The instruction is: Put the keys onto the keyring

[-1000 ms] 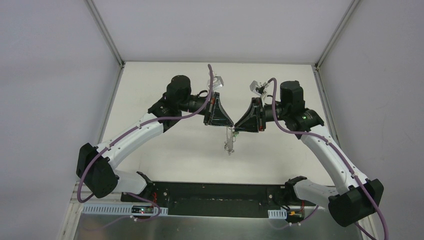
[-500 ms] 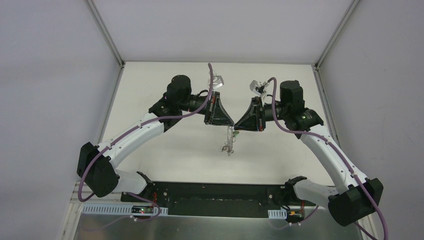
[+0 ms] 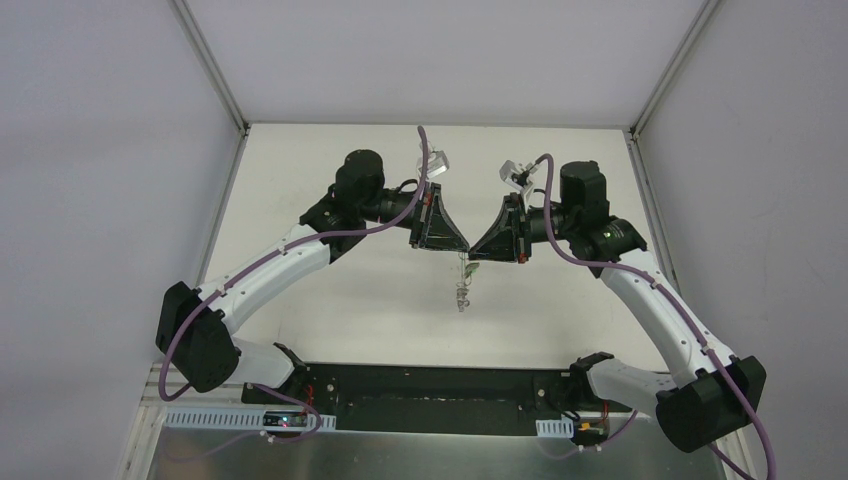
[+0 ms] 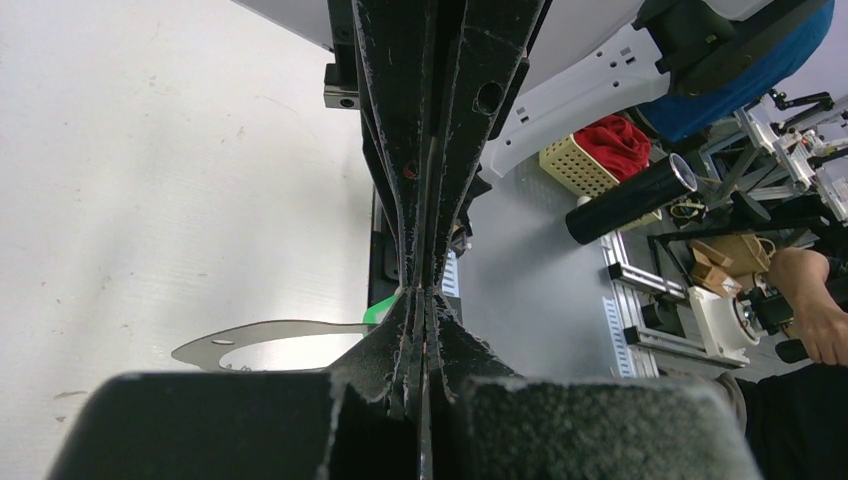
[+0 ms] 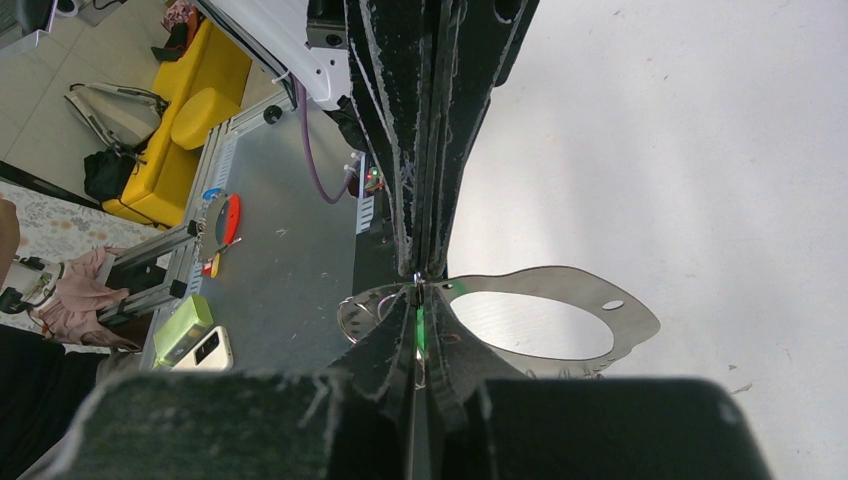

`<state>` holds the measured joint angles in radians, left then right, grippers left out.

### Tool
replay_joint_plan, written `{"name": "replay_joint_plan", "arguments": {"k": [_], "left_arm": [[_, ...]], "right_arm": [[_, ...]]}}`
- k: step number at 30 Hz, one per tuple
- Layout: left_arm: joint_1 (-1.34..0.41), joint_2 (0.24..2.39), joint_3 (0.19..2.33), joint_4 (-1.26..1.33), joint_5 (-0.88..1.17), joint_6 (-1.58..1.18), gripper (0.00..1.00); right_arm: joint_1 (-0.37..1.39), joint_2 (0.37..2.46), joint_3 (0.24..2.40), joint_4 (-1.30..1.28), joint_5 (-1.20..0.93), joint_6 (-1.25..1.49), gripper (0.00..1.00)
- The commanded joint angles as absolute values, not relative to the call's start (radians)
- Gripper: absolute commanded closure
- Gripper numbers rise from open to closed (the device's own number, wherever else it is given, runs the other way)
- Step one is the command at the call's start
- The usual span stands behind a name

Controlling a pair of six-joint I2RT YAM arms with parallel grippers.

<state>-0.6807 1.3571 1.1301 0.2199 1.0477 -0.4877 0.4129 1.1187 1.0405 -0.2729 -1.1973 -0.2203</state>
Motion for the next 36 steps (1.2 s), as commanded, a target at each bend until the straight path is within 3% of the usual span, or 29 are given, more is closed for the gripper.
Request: {"name": "replay_joint_plan", "arguments": {"k": [1, 12, 19, 24, 36], "left_arm": [[-0.689, 1.359, 1.137, 0.296, 1.077, -0.505, 1.00], [-0.680, 1.333, 1.130, 0.237, 1.076, -0.427, 1.00], [-0.680, 1.287, 1.190, -0.085, 1.038, -0.139, 0.73], [-0.680, 1.272, 1.206, -0.167, 0.994, -0.053, 0.58], [-0.700, 1.327, 1.221, -0.157, 0.978, -0.009, 0.54]], "right_arm": [[0.420, 1.109, 1.042, -0.226, -1.231, -0.218, 1.00], [0.428, 1.108, 1.104, -0.411, -1.116, -0.381, 1.00], [0.500, 1.145, 1.185, -0.590, -0.970, -0.515, 1.00], [0.521, 1.167, 1.200, -0.597, -0.960, -0.519, 1.00], [0.525, 1.195, 1.206, -0.547, -1.018, -0.459, 1.00]]}}
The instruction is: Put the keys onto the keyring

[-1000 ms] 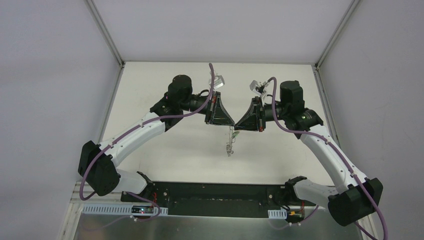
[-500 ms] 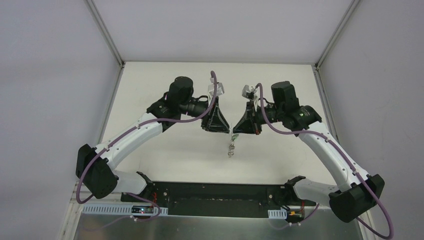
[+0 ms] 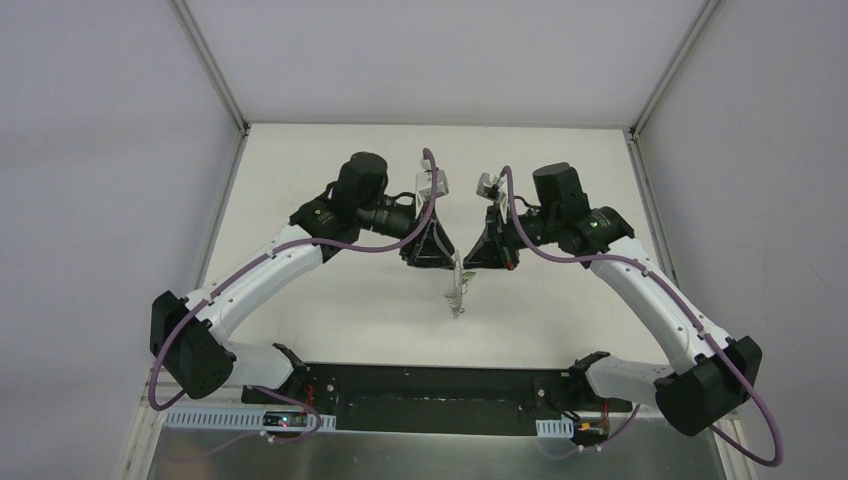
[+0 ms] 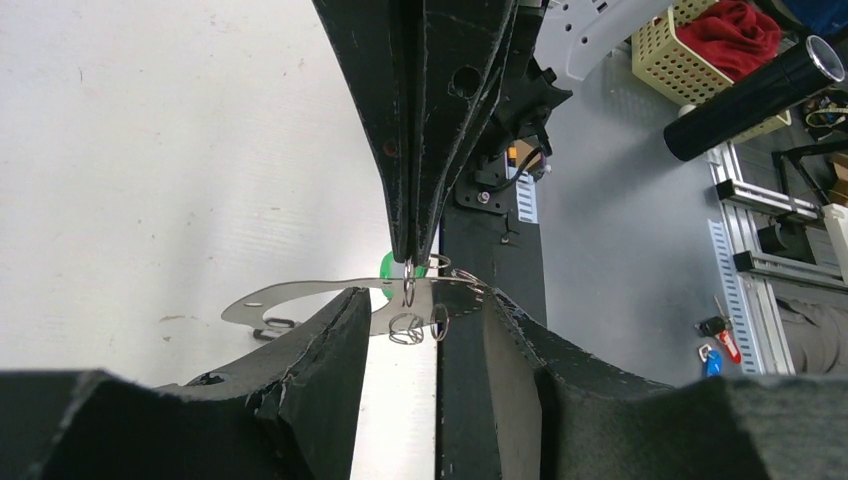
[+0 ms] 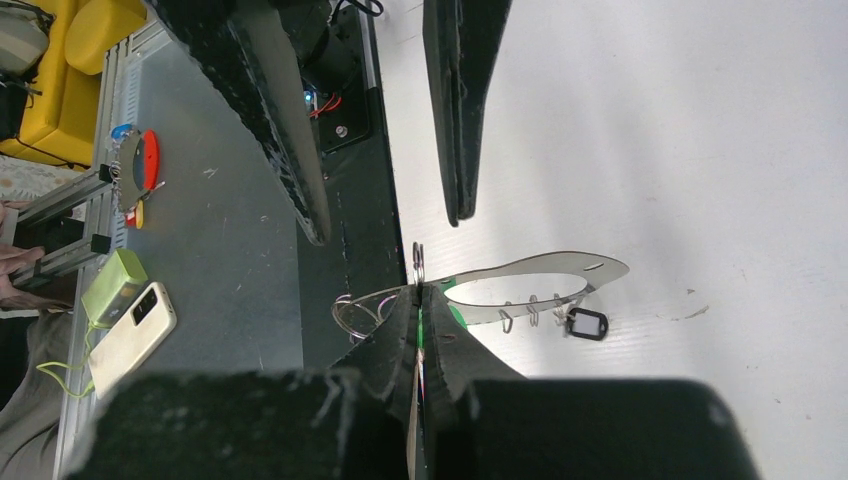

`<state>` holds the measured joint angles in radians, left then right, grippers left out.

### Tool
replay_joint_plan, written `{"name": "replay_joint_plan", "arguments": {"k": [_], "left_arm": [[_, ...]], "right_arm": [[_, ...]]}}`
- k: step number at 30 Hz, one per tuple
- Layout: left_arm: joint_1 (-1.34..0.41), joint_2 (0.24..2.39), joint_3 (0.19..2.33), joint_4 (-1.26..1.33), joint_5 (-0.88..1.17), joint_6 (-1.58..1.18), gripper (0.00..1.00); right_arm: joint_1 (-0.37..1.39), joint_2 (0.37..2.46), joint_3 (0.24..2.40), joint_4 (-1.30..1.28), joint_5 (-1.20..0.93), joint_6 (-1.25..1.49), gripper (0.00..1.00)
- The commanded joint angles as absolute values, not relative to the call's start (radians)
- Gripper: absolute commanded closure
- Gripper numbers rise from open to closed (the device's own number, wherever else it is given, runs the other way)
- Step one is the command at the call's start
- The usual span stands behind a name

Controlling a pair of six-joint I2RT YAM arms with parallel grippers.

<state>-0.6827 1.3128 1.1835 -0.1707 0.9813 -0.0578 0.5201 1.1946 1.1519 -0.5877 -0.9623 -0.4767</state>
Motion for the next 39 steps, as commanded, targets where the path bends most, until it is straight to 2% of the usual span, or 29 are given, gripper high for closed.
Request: {"name": "replay_joint_plan", "arguments": {"k": [1, 6, 13, 17, 27, 31, 34, 39], "left_arm": [[-0.703, 1.331, 1.220, -0.154, 0.978, -0.009, 0.54], [-0.715, 1.351, 1.222, -0.147, 0.970, -0.009, 0.58], [-0.722, 1.371, 1.233, -0.142, 0.977, -0.028, 0.75], [-0.722, 1.370, 1.233, -0.144, 0.979, -0.030, 0.81], [-0.723, 1.363, 1.239, -0.150, 0.992, -0.032, 0.82], [-0.723, 1.362, 1.239, -0.151, 0.996, -0.035, 0.88], [-0.722, 1.361, 1.239, -0.160, 1.001, -0.032, 0.99], [-0.722, 1.341, 1.239, -0.197, 0.997, -0.009, 1.00]], "right_arm": [[0.525, 1.195, 1.205, -0.543, -1.020, -0.457, 1.00], [0.526, 1.198, 1.196, -0.528, -1.032, -0.444, 1.00], [0.525, 1.194, 1.183, -0.517, -1.031, -0.440, 1.00], [0.524, 1.186, 1.170, -0.509, -1.026, -0.439, 1.00], [0.518, 1.177, 1.148, -0.497, -1.027, -0.433, 1.00], [0.514, 1.176, 1.143, -0.493, -1.027, -0.433, 1.00], [0.511, 1.172, 1.136, -0.488, -1.026, -0.429, 1.00], [0.496, 1.159, 1.126, -0.463, -1.039, -0.402, 1.00]]}}
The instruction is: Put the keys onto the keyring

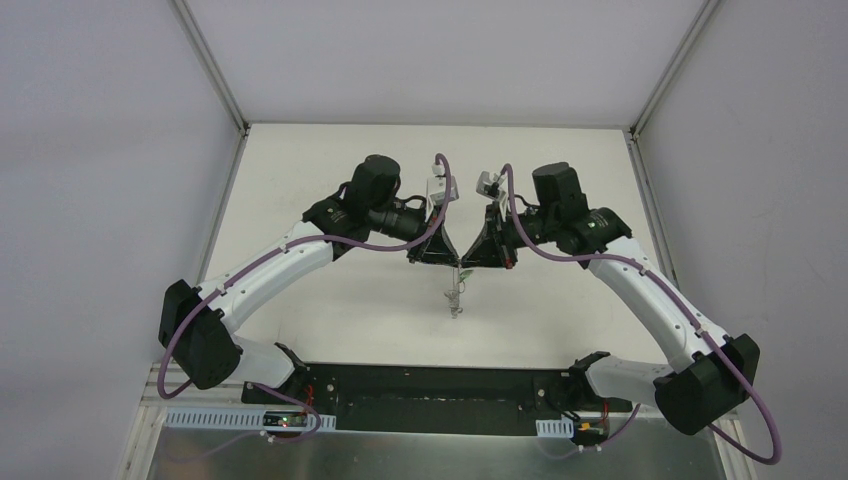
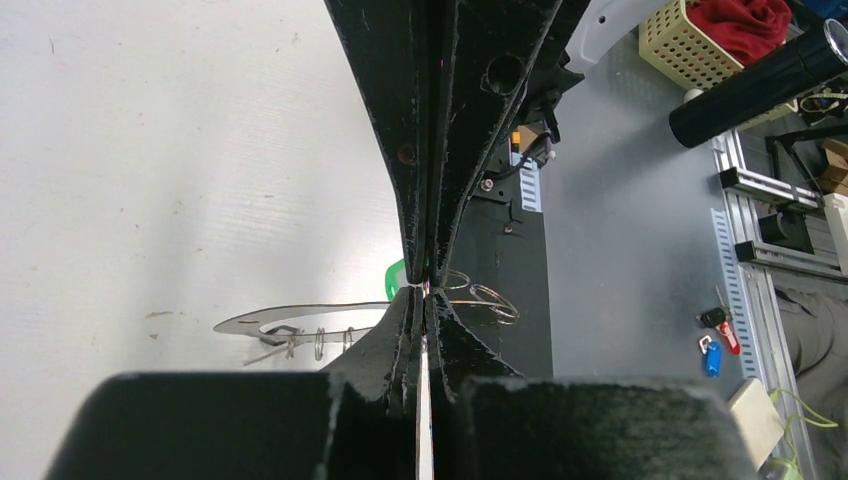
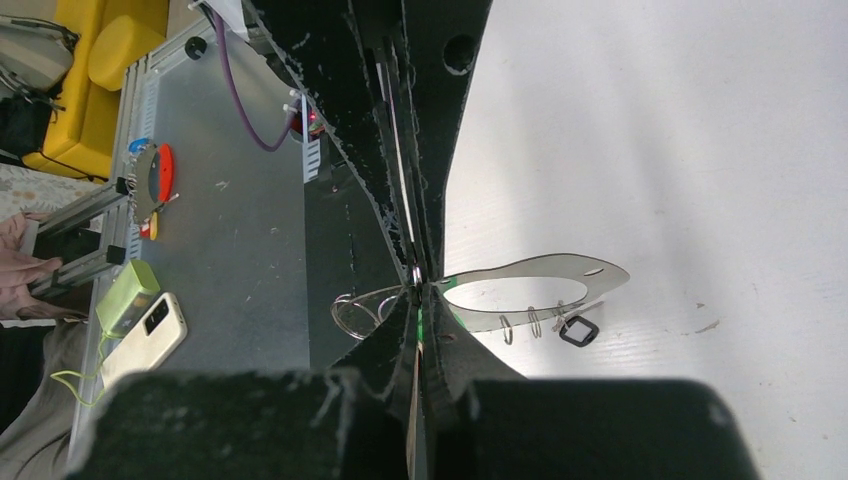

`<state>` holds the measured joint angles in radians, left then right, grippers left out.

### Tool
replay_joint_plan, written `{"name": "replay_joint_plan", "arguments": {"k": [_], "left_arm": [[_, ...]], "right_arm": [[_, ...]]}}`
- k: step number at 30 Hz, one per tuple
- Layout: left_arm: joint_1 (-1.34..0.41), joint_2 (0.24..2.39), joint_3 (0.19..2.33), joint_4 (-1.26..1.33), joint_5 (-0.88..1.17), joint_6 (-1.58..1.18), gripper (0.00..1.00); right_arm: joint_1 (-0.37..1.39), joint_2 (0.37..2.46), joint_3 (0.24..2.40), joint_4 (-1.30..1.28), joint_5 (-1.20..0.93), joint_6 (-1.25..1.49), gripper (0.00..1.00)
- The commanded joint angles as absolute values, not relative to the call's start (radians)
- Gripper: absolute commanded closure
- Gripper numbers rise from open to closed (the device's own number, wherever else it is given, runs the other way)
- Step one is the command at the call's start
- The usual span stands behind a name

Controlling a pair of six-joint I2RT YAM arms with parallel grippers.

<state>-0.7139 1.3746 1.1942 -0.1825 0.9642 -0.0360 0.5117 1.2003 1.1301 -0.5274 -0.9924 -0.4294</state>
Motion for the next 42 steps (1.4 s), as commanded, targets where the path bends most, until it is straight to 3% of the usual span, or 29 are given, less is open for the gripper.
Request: {"name": "replay_joint_plan", "arguments": {"k": [1, 21, 25, 29, 36, 42], "left_arm": [[-0.722, 1.333, 1.236, -0.198, 0.992, -0.009, 1.00], [-0.714, 1.296, 1.207, -0.038, 0.991, -0.176, 1.00], [-0.710, 1.302, 1.204, -0.010, 0.992, -0.207, 1.00], [-0.706, 1.306, 1.200, 0.016, 0.996, -0.233, 1.00], [-0.694, 1.310, 1.186, 0.076, 0.998, -0.287, 1.00], [-0.690, 1.313, 1.171, 0.123, 1.023, -0.305, 1.00]], "right_arm": [[0.491, 1.155, 1.121, -0.453, -1.047, -0.391, 0.97], [0.412, 1.097, 1.023, -0.319, -1.204, -0.283, 0.60], [0.413, 1.101, 1.007, -0.306, -1.210, -0.284, 0.59], [0.414, 1.109, 1.004, -0.290, -1.220, -0.272, 0.68], [0.414, 1.121, 0.997, -0.248, -1.242, -0.229, 0.98], [0.414, 1.124, 0.982, -0.216, -1.249, -0.203, 1.00]]}}
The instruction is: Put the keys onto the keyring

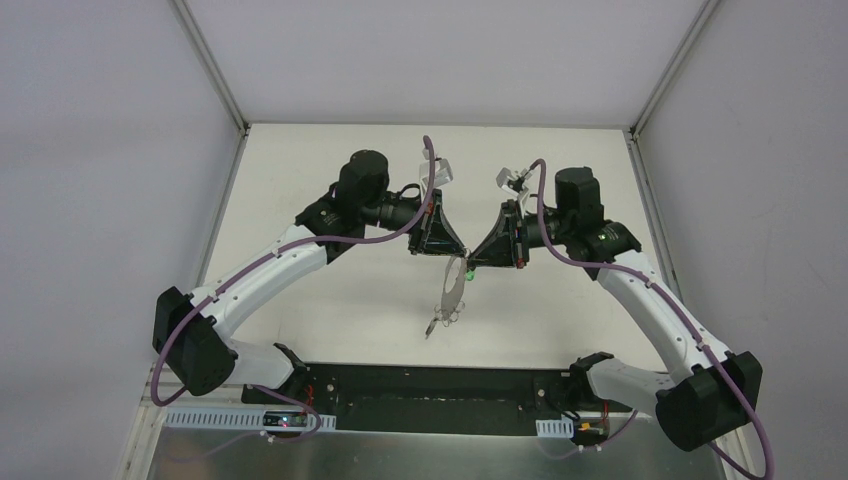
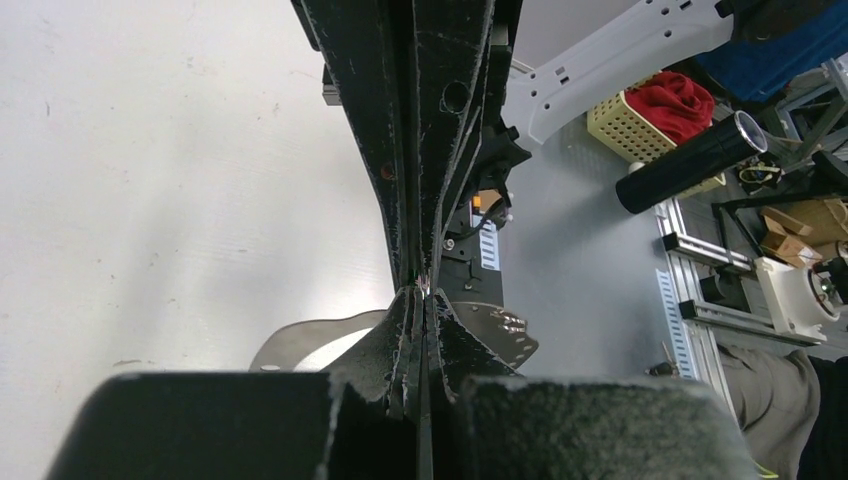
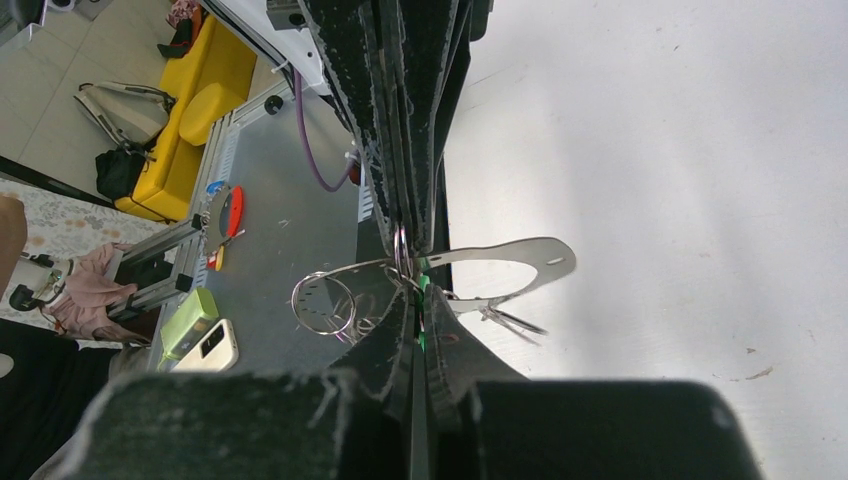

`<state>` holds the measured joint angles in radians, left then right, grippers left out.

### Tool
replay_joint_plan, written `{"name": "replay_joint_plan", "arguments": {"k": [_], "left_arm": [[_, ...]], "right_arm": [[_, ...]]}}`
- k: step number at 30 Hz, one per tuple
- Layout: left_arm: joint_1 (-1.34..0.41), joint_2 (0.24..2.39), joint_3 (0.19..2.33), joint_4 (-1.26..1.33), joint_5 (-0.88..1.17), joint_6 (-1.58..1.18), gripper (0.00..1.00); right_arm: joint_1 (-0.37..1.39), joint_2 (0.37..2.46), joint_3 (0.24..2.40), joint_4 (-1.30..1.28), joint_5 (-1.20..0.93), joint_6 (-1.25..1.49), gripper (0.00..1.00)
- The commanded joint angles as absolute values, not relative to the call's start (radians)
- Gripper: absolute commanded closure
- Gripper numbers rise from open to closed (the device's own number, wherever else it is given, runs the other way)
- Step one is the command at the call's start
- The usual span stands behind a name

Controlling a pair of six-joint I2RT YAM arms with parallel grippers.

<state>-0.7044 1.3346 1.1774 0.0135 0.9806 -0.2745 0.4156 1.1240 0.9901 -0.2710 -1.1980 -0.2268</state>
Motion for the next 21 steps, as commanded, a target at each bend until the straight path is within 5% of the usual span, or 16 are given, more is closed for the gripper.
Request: {"name": "replay_joint_plan", "arguments": {"k": [1, 21], "left_arm": [[-0.690, 1.313, 1.166, 0.137, 1.030, -0.311, 1.00], [-0.690, 1.319, 1.127, 0.200, 1.057, -0.317, 1.00]], "right_arm": [[0.414, 1.124, 0.977, -0.210, -1.251, -0.199, 1.00], [0.469, 1.169, 0.983, -0.181, -1.229, -0.170, 0.98]]}}
